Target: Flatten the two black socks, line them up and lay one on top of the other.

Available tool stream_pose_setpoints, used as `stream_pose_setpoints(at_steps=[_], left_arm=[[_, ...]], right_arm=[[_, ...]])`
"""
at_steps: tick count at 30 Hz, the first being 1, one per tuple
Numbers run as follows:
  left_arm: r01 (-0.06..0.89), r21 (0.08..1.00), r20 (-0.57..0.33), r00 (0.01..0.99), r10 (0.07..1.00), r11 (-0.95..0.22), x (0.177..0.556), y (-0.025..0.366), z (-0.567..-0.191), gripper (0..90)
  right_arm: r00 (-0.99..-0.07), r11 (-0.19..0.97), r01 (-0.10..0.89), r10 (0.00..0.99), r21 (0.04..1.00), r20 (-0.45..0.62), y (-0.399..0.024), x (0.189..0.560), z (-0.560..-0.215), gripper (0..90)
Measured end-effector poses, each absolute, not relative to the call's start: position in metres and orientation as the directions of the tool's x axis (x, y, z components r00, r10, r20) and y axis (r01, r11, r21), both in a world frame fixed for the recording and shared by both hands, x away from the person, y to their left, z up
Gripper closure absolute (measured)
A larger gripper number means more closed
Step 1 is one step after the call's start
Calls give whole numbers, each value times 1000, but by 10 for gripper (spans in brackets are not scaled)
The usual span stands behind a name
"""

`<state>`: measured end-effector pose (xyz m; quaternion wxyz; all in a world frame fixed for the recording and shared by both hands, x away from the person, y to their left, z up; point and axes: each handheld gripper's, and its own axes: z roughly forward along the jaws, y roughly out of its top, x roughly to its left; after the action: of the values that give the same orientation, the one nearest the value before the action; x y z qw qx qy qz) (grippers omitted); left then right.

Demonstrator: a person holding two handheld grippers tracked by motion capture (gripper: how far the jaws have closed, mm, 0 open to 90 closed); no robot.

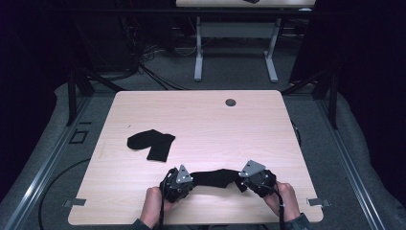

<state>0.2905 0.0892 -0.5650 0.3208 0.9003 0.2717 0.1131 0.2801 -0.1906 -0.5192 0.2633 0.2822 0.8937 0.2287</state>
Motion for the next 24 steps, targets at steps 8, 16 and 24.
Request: stream_pose_setpoints(at_steps=[8,16,24], left_arm=[[466,663,-41,804,593,-587,289,103,-560,366],[524,690,-72,735,674,-498,299,123,-551,318],[590,636,-99,702,706,-497,316,115,-566,394]], right_arm=[[-755,696,454,632,556,-175,-208,275,-532,508],[-675,517,595,737,615,33,-243,284,-538,469],[-634,453,678,759,578,149,-242,295,-556,517]])
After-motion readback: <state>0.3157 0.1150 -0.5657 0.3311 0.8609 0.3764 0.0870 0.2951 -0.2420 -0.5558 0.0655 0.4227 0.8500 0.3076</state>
